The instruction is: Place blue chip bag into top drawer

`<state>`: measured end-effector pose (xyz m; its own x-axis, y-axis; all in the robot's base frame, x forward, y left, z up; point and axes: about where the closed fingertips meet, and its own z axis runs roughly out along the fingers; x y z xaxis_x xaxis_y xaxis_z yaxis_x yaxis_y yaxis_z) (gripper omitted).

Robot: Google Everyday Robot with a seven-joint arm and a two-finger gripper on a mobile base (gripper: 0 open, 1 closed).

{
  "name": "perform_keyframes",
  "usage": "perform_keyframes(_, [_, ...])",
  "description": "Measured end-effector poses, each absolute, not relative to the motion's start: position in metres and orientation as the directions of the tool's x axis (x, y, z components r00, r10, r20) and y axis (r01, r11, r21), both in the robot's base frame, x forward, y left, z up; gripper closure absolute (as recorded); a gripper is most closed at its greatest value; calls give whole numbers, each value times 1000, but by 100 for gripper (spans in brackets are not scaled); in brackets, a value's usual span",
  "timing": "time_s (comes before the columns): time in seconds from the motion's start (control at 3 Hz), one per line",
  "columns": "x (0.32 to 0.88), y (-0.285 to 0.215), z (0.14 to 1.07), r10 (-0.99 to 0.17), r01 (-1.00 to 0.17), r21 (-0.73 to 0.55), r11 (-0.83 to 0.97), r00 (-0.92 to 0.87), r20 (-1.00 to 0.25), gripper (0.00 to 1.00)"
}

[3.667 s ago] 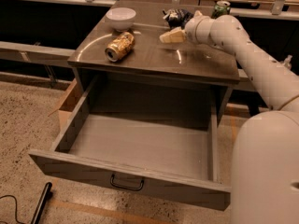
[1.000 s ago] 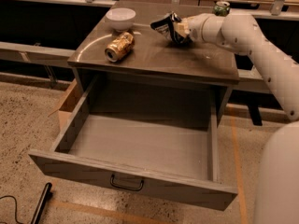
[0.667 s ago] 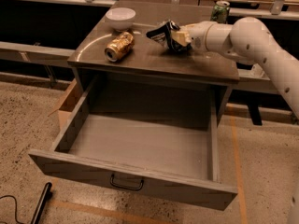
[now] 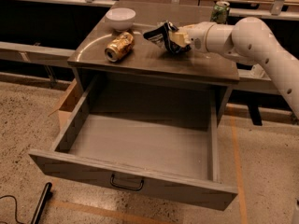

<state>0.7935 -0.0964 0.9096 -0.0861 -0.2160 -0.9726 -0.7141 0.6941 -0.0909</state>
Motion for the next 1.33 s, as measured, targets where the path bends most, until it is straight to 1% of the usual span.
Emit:
perform_keyframes(0.33, [763, -94, 929, -191, -725, -69, 686, -88, -978, 100])
perform_keyframes(1.0, [658, -50, 894, -174, -804, 68, 591, -209, -962, 100])
perform_keyframes(1.33, [625, -34, 886, -162, -843, 119, 524, -237, -958, 100])
